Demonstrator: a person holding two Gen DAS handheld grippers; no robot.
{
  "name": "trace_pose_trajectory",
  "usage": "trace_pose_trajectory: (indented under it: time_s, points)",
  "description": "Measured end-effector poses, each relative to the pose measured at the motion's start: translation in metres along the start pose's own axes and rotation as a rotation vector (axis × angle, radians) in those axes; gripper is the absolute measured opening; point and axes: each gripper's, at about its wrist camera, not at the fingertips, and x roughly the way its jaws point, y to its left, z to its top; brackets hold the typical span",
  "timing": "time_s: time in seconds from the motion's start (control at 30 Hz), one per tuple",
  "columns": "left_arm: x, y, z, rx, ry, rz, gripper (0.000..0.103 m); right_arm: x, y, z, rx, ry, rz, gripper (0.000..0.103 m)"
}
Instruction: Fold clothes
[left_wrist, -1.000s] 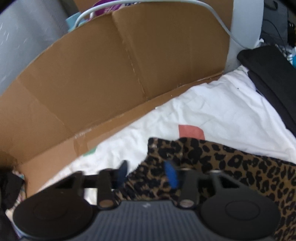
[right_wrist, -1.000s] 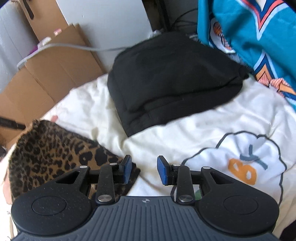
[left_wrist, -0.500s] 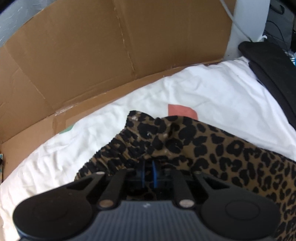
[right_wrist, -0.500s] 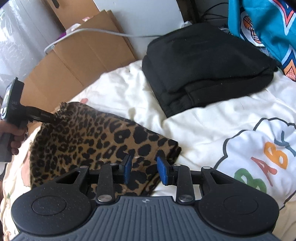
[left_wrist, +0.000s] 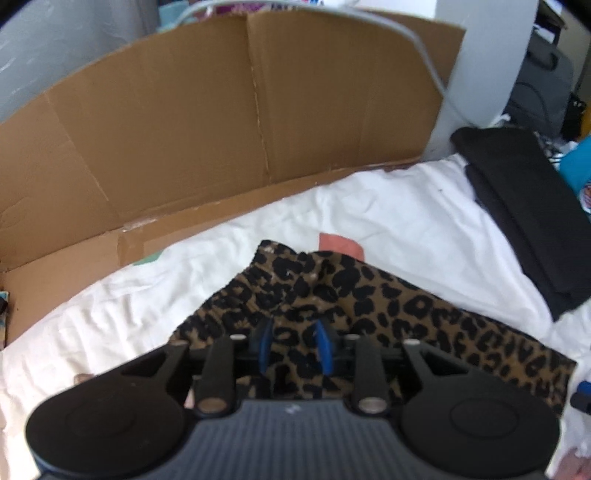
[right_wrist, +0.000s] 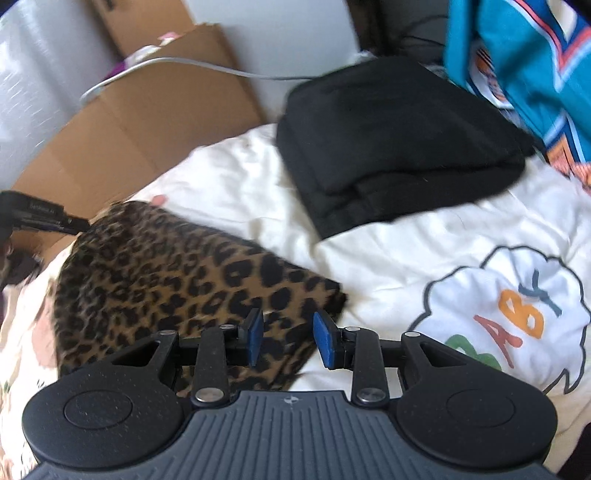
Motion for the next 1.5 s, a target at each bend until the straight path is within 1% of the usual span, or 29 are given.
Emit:
trace_pose_trajectory:
  time_s: [0.13,0.27,0.37,0.6,0.73,0.87,1.1,1.2,1.23,1.27,1.43,1.5]
  points:
    - [-0.027,0.008,-0.026,-0.013,-0.009,-0.04,0.029,-0.016,0.016,0.001,-0.035,-0.008,0.037,0.037]
    - [-0.053,0.013,-0.063,-0.011,-0.001,-0.07,0.029,-0.03,0.034,0.0,-0.073,0.0,0.085,0.037]
    - [-0.068,0.018,-0.098,-0.018,0.025,-0.086,0.029,-0.037,0.049,-0.004,-0.113,0.016,0.121,0.037]
    - [-0.094,0.026,-0.181,0.013,0.075,-0.119,0.029,-0.041,0.081,-0.02,-0.197,0.094,0.176,0.037]
    - [-0.103,0.022,-0.214,0.015,0.101,-0.161,0.029,-0.041,0.091,-0.031,-0.229,0.137,0.183,0.038]
    - [-0.106,0.014,-0.232,0.023,0.119,-0.201,0.029,-0.04,0.097,-0.041,-0.233,0.164,0.186,0.038]
    - [-0.109,-0.004,-0.258,0.093,0.156,-0.274,0.029,-0.041,0.103,-0.053,-0.248,0.199,0.185,0.037]
    - [-0.108,-0.014,-0.271,0.112,0.16,-0.304,0.034,-0.04,0.101,-0.056,-0.242,0.211,0.184,0.038]
    - [-0.105,-0.017,-0.273,0.111,0.163,-0.31,0.037,-0.039,0.101,-0.057,-0.239,0.215,0.186,0.037]
    - [-0.103,-0.019,-0.275,0.11,0.168,-0.315,0.037,-0.038,0.102,-0.058,-0.241,0.217,0.188,0.037]
    - [-0.091,-0.022,-0.276,0.08,0.172,-0.326,0.036,-0.035,0.104,-0.06,-0.249,0.231,0.2,0.037]
    - [-0.087,-0.024,-0.276,0.099,0.174,-0.333,0.035,-0.034,0.106,-0.061,-0.251,0.239,0.207,0.037]
